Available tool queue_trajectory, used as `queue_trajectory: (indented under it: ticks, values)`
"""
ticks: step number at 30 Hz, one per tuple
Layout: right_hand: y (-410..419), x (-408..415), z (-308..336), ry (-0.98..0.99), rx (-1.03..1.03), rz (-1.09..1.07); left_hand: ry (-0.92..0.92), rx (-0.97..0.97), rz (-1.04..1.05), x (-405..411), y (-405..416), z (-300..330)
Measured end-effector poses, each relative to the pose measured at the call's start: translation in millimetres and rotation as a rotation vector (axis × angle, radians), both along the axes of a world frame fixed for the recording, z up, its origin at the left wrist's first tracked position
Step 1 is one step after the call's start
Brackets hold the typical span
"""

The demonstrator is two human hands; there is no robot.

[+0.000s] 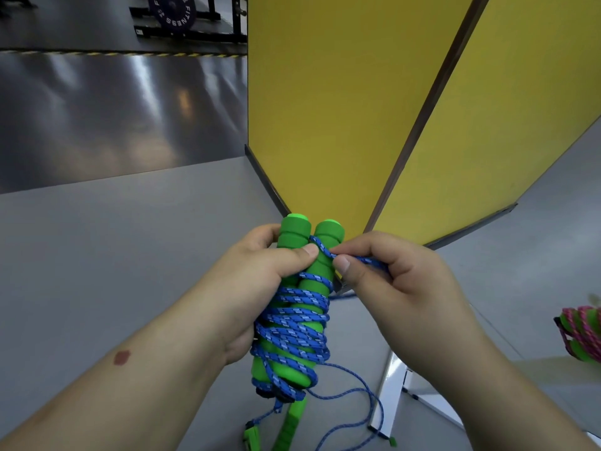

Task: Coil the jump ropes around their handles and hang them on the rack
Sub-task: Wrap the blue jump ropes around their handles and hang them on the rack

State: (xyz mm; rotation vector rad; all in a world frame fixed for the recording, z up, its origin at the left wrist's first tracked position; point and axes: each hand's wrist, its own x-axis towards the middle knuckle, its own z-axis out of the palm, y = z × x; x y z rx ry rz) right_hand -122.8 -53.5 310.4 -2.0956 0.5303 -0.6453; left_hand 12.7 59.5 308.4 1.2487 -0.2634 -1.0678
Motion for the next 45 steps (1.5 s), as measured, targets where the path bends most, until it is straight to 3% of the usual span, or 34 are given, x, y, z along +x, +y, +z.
queue_trajectory:
  ticks: [3,7,12,17,24,28,31,39,43,45]
  values:
    - [-8.2,-2.9,-0.5,-0.002,-0.127,0.061,0.113,-0.003,-0.064,-1.6,0.4,0.7]
    - [-14.0,-4.7,1.5,-0.020,-0.124,0.099,0.235,0.003,-0.107,-2.4,-0.1,1.1]
    - [-18.0,-8.9,10.3,0.051,0.009,0.052,0.237,0.007,-0.034,3.7,-1.1,1.9]
    - [-20.0,-7.8,11.5,0.012,0.034,-0.010,0.106,-0.063,0.039,3.8,-1.7,4.3]
    - [-16.7,-11.1,11.3,0.461,-0.308,-0.049,0.038,-0.131,0.087,0.6,-2.2,1.1]
    - [-11.0,-12.4,22.5,0.575,-0.449,-0.112,-0.001,-0.162,0.073,-2.0,-4.2,-0.9]
    - [-6.8,-13.0,28.2,0.628,-0.440,-0.134,-0.023,-0.166,0.059,-1.3,-4.9,-1.6]
    - [-4.7,-11.4,23.4,0.634,-0.449,-0.202,-0.052,-0.198,0.043,-3.0,-4.8,-3.0]
    - [-5.8,-9.8,12.9,0.423,-0.325,-0.212,-0.084,-0.213,0.036,-5.3,-5.5,-2.4]
    - [-9.5,-8.1,6.1,0.275,-0.361,-0.268,-0.087,-0.214,0.033,-7.2,-6.2,-4.6]
